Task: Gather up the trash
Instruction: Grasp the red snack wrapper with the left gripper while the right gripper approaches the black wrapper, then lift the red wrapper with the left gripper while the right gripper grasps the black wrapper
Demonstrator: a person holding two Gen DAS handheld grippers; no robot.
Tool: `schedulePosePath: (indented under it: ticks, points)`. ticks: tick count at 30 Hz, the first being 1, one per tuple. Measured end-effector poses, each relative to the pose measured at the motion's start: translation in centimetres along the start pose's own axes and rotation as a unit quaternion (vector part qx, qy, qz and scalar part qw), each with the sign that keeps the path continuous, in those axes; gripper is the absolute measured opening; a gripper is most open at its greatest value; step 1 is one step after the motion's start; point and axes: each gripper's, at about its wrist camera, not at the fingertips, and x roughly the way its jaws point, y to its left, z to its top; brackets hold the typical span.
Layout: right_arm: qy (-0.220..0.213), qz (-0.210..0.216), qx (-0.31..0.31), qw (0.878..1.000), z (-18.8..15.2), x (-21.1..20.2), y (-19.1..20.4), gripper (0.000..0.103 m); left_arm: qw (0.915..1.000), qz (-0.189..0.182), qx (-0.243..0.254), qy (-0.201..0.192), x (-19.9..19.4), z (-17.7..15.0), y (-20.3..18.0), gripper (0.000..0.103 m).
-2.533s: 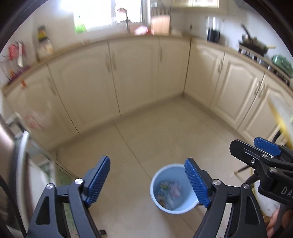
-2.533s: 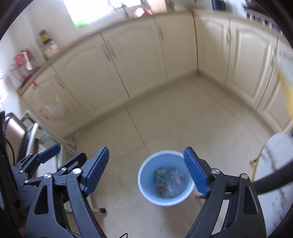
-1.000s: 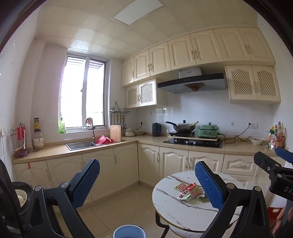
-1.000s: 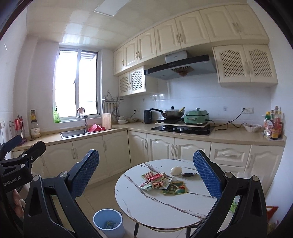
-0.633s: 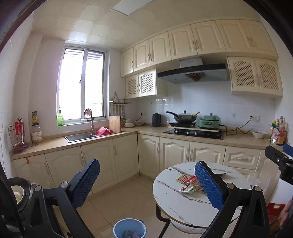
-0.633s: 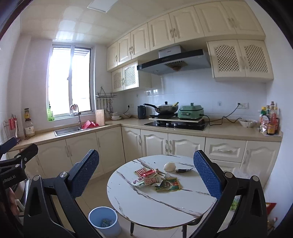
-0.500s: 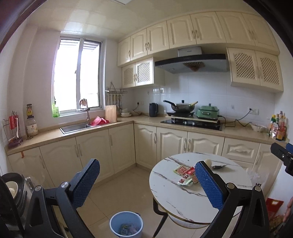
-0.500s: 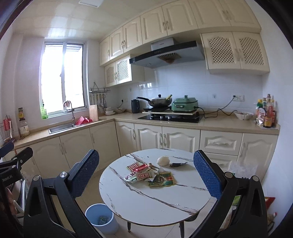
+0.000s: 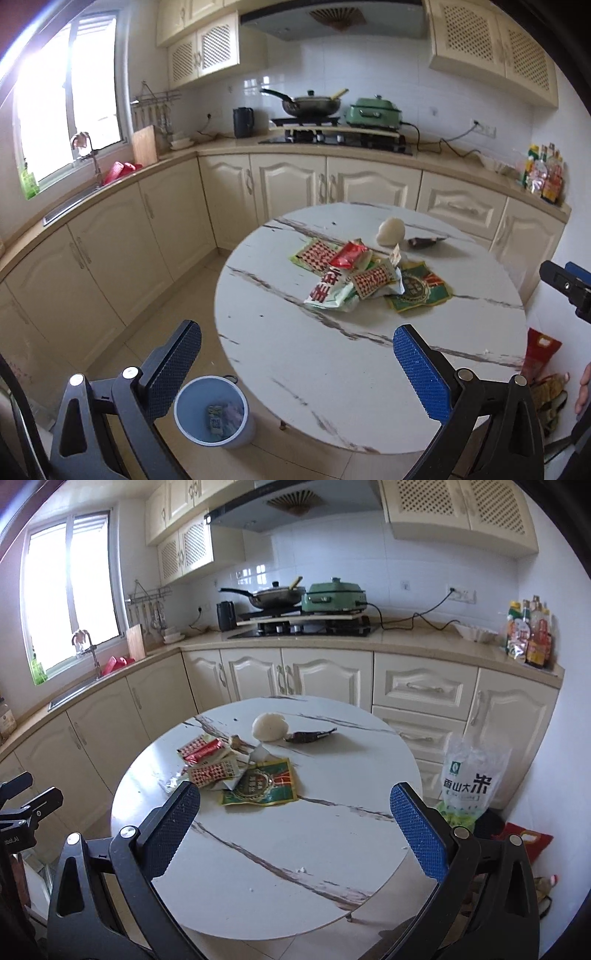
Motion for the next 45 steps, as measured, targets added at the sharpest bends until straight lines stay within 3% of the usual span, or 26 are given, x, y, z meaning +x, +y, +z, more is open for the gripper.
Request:
schedulePosePath:
  ticks: [4, 8, 12, 14, 18, 21, 25, 29, 31, 32, 36, 41, 43, 45]
  points:
    - [0.030, -0.010, 0.001, 0.999, 0.4, 4.3, -1.4, 0.103, 0.9990, -0.014, 0.016, 0.039, 6.6, 2.1, -0.2, 0.102]
    - [0.051, -0.013, 0.000, 0.999, 0.8, 8.3, -2.4, 0.103, 0.9970, -0.042, 0.051, 0.042, 11.6, 5.0, -1.1, 0.102]
    - [0.067, -0.002, -0.006, 0.998, 1.2, 11.4, -2.5, 0.103, 0.9945, -0.042, 0.086, 0.042, 17.7, 7.3, -1.6, 0.102]
    - [0.079, 0.014, -0.006, 0.997, 1.7, 13.0, -2.4, 0.103, 0.9955, -0.036, 0.071, 0.050, 20.3, 8.4, -1.0, 0.102]
    - [0.082, 0.018, -0.020, 0.996, 2.7, 15.3, -1.9, 0.103, 0.9945, -0.066, 0.047, 0.067, 25.1, 10.6, -0.4, 0.102]
    - [0.083, 0.008, -0.031, 0.996, 4.0, 17.3, -2.5, 0.103, 0.9935, -0.054, 0.059, 0.082, 28.5, 11.9, -0.6, 0.098]
    - [0.101, 0.004, -0.048, 0.994, 5.3, 20.6, -3.9, 0.103, 0.9883, -0.076, 0.072, 0.111, 32.6, 12.6, -1.5, 0.076]
    - [0.125, 0.013, -0.090, 0.988, 5.9, 23.5, -4.5, 0.103, 0.9863, -0.106, 0.062, 0.110, 33.9, 13.3, -1.6, 0.056]
    - [0.130, 0.016, -0.120, 0.984, 6.0, 24.6, -4.4, 0.103, 0.9825, -0.133, 0.064, 0.113, 34.8, 13.7, -1.7, 0.031]
    - [0.133, 0.021, -0.139, 0.981, 6.0, 25.1, -4.2, 0.103, 0.9809, -0.144, 0.065, 0.113, 34.8, 13.8, -1.6, 0.027]
    - [0.143, 0.052, -0.198, 0.968, 5.7, 27.0, -2.9, 0.103, 0.9823, -0.143, 0.064, 0.102, 35.2, 14.4, -0.7, 0.017]
    - [0.166, 0.075, -0.235, 0.955, 5.0, 29.8, -1.6, 0.101, 0.9811, -0.160, 0.047, 0.097, 33.7, 13.9, 0.9, 0.014]
    - [0.165, 0.079, -0.235, 0.955, 4.9, 30.3, -1.5, 0.094, 0.9804, -0.166, 0.046, 0.096, 33.2, 13.6, 1.1, 0.014]
    - [0.168, 0.083, -0.226, 0.956, 5.2, 30.5, -1.8, 0.076, 0.9808, -0.166, 0.045, 0.091, 31.8, 13.2, 1.6, 0.014]
